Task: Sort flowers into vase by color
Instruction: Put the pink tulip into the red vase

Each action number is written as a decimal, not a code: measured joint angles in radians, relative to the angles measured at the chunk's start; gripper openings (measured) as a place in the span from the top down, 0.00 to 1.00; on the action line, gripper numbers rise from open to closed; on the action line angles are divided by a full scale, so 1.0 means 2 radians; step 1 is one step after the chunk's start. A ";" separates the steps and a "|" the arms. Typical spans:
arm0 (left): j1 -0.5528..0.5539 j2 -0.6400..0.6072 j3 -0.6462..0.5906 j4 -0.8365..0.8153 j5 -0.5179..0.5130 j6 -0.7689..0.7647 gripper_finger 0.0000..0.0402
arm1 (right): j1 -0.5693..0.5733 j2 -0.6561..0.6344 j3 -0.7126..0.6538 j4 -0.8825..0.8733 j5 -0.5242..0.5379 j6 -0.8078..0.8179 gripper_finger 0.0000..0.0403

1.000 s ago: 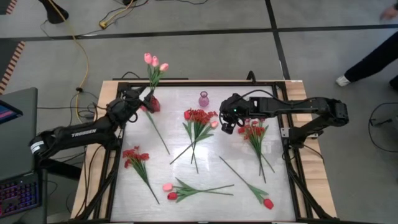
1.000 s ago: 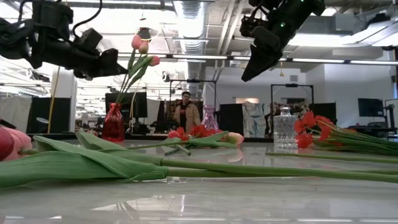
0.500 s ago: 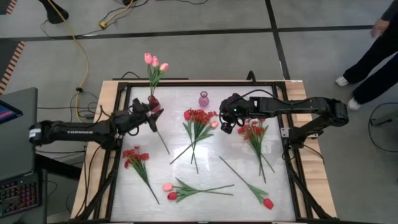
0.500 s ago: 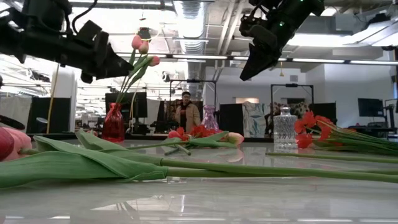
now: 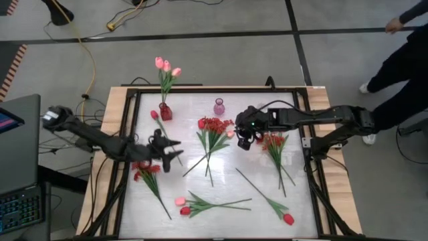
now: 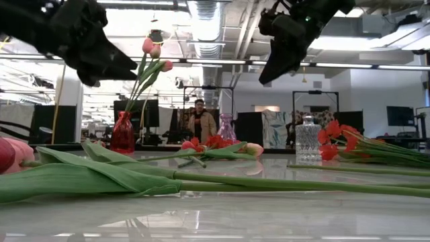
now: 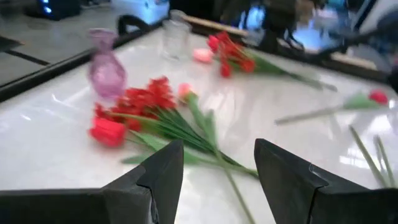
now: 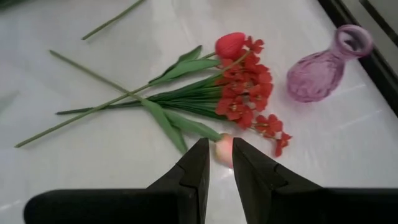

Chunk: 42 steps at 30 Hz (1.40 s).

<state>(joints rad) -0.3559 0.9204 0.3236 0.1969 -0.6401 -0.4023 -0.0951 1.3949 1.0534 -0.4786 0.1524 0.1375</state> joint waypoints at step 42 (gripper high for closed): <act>0.086 0.413 0.229 -0.072 0.130 -0.038 0.54 | 0.229 0.000 0.000 -0.088 0.110 0.114 0.76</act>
<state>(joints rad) -0.1837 1.7462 0.7815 0.0527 -0.3809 -0.4790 0.3624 1.3949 1.0534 -0.6537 0.3714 0.3652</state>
